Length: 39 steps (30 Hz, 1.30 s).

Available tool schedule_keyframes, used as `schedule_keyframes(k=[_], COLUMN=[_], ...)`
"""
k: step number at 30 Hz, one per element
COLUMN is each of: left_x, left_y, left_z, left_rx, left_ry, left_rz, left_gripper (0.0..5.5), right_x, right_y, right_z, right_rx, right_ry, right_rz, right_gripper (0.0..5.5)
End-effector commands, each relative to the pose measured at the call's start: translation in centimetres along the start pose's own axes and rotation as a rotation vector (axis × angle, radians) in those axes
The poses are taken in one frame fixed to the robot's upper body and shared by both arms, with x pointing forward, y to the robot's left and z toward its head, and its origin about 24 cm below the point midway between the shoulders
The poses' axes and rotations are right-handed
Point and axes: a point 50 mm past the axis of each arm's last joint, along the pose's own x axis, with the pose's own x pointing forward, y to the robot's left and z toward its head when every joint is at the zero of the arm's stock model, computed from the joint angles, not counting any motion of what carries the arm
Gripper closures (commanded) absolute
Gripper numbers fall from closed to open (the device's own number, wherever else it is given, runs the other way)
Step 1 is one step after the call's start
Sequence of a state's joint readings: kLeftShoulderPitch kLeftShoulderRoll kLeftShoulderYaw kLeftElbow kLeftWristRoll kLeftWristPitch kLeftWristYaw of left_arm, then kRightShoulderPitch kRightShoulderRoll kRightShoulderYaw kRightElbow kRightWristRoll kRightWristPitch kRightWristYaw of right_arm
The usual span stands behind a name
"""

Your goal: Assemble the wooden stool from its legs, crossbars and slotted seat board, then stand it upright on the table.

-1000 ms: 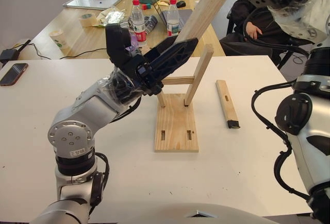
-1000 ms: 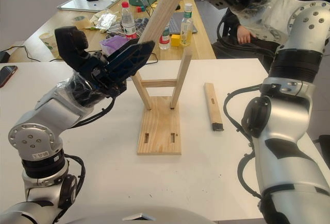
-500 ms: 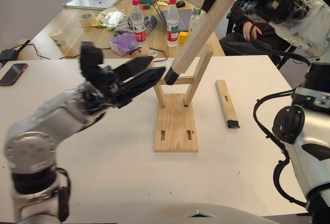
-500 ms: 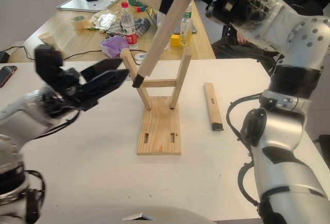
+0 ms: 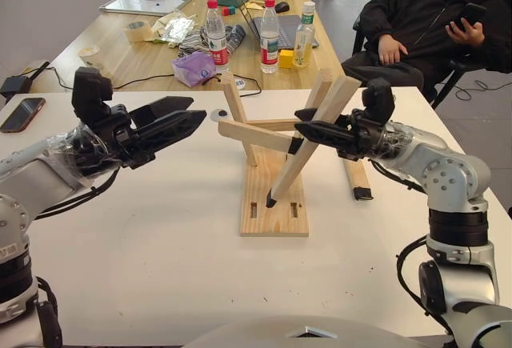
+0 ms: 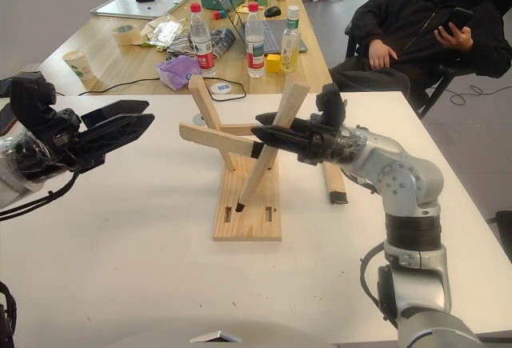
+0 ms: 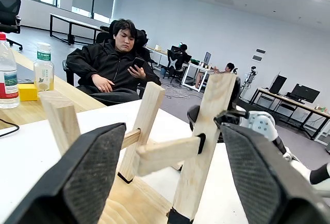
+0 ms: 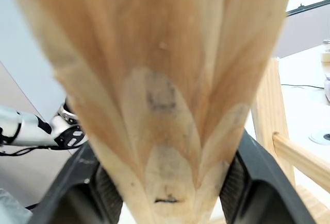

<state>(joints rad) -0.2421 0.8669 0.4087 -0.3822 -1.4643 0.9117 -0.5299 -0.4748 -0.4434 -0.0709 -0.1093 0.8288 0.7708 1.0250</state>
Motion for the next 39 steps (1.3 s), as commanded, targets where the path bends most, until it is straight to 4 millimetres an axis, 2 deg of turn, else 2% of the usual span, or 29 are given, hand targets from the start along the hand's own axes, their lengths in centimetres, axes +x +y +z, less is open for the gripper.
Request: schedule_keyframes(k=[1, 5, 14, 39], left_x=[0.3, 0.7, 1.4, 1.6], left_y=[0.5, 0.7, 0.6, 0.7], left_z=[0.4, 0.4, -0.4, -1.3], left_rx=[0.008, 0.003, -0.015, -0.046], left_ry=[0.035, 0.055, 0.072, 0.043], left_rz=[-0.013, -0.033, -0.063, -0.02], left_gripper=[2.11, 2.11, 2.11, 2.11], right_x=[-0.7, -1.7, -3.9, -5.0], right_y=[-0.7, -1.1, -1.7, -1.5], right_z=[-1.6, -2.2, -1.8, -0.5], right_rx=[-0.069, -0.112, -0.142, -0.144], right_ry=[0.09, 0.161, 0.239, 0.371], right_rz=[-0.012, -0.011, -0.044, 0.008], right_gripper=[3.45, 3.45, 3.45, 3.45])
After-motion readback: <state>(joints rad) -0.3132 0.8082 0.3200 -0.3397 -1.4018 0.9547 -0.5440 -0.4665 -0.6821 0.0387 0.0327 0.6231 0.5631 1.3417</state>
